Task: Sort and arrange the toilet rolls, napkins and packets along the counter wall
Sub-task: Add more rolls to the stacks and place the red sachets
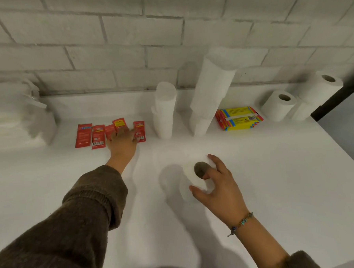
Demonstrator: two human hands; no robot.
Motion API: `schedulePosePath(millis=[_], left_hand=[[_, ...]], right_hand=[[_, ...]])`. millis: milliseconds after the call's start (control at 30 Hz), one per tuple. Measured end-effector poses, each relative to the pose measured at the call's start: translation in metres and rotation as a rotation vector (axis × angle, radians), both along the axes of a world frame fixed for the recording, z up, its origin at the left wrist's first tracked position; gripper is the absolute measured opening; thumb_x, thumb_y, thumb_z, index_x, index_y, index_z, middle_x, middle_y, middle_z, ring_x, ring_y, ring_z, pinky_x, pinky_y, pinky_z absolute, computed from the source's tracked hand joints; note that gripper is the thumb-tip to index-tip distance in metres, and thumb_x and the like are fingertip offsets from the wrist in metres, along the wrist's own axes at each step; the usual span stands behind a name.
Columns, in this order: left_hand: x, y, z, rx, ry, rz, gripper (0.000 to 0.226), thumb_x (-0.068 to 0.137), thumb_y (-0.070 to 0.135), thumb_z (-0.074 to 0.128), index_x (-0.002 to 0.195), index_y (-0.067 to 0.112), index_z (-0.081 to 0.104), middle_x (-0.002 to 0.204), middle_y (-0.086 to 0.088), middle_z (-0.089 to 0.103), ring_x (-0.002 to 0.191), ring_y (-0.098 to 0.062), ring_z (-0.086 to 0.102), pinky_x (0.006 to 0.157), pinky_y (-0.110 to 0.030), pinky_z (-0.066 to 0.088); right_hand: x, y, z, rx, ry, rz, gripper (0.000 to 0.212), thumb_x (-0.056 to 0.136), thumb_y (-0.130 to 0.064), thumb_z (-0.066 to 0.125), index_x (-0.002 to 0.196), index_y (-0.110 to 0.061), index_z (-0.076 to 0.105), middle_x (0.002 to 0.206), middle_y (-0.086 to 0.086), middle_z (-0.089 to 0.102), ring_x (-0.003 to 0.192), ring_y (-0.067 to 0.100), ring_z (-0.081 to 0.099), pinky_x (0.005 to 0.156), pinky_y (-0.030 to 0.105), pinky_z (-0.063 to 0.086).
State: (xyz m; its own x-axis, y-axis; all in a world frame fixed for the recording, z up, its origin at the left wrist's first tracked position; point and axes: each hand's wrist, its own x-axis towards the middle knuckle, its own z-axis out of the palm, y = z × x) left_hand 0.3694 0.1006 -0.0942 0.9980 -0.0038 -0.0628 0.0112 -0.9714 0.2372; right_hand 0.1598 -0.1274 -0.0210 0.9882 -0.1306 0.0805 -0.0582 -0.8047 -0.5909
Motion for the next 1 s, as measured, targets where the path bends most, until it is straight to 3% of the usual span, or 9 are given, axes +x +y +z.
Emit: schedulePosePath(millis=[100, 200, 433, 600, 767, 1000], left_hand=[[-0.034, -0.003, 0.014, -0.306, -0.077, 0.082, 0.033, 0.093, 0.031, 0.051, 0.124, 0.022, 0.059, 0.136, -0.011, 0.050, 0.126, -0.035, 0.041, 0.100, -0.048, 0.033], [-0.075, -0.006, 0.022, -0.456, -0.113, 0.042, 0.028, 0.092, 0.030, 0.054, 0.118, 0.025, 0.064, 0.135, -0.004, 0.053, 0.124, -0.029, 0.042, 0.098, -0.043, 0.033], [-0.134, -0.020, 0.034, -0.525, -0.067, -0.076, 0.025, 0.092, 0.033, 0.053, 0.114, 0.029, 0.065, 0.130, 0.003, 0.055, 0.120, -0.021, 0.046, 0.100, -0.035, 0.034], [-0.154, -0.047, 0.036, -0.634, -0.012, -0.179, 0.026, 0.092, 0.038, 0.051, 0.113, 0.030, 0.064, 0.124, 0.005, 0.061, 0.111, -0.019, 0.053, 0.100, -0.042, 0.043], [-0.159, -0.094, 0.042, -0.661, 0.000, -0.277, 0.025, 0.093, 0.035, 0.050, 0.112, 0.028, 0.065, 0.120, 0.007, 0.062, 0.105, -0.014, 0.055, 0.096, -0.033, 0.046], [-0.148, -0.185, 0.043, -0.684, 0.008, -0.320, 0.023, 0.092, 0.035, 0.051, 0.109, 0.029, 0.067, 0.117, 0.008, 0.064, 0.101, -0.014, 0.056, 0.094, -0.038, 0.047]], right_hand=[[-0.001, 0.000, 0.004, 0.010, -0.033, -0.032, 0.044, 0.070, -0.040, 0.075, 0.106, -0.020, 0.060, 0.148, -0.010, 0.030, 0.123, 0.015, 0.043, 0.086, 0.019, 0.038], [-0.004, 0.000, 0.007, 0.018, -0.069, -0.070, 0.037, 0.069, -0.038, 0.077, 0.096, -0.019, 0.061, 0.147, -0.008, 0.032, 0.121, 0.018, 0.046, 0.087, 0.022, 0.040], [-0.015, -0.003, 0.018, 0.048, -0.134, -0.139, 0.035, 0.069, -0.035, 0.077, 0.098, -0.020, 0.062, 0.146, -0.006, 0.034, 0.120, 0.021, 0.046, 0.085, 0.023, 0.039], [-0.033, -0.024, 0.026, 0.031, -0.168, -0.210, 0.034, 0.070, -0.035, 0.077, 0.094, -0.016, 0.062, 0.147, -0.006, 0.033, 0.122, 0.020, 0.044, 0.087, 0.022, 0.038], [-0.048, -0.067, 0.031, 0.039, -0.209, -0.277, 0.038, 0.069, -0.036, 0.076, 0.101, -0.021, 0.062, 0.147, -0.007, 0.032, 0.121, 0.019, 0.046, 0.088, 0.024, 0.042], [-0.044, -0.163, 0.038, 0.010, -0.223, -0.332, 0.035, 0.070, -0.037, 0.076, 0.097, -0.019, 0.061, 0.147, -0.006, 0.033, 0.122, 0.019, 0.045, 0.087, 0.023, 0.040]])
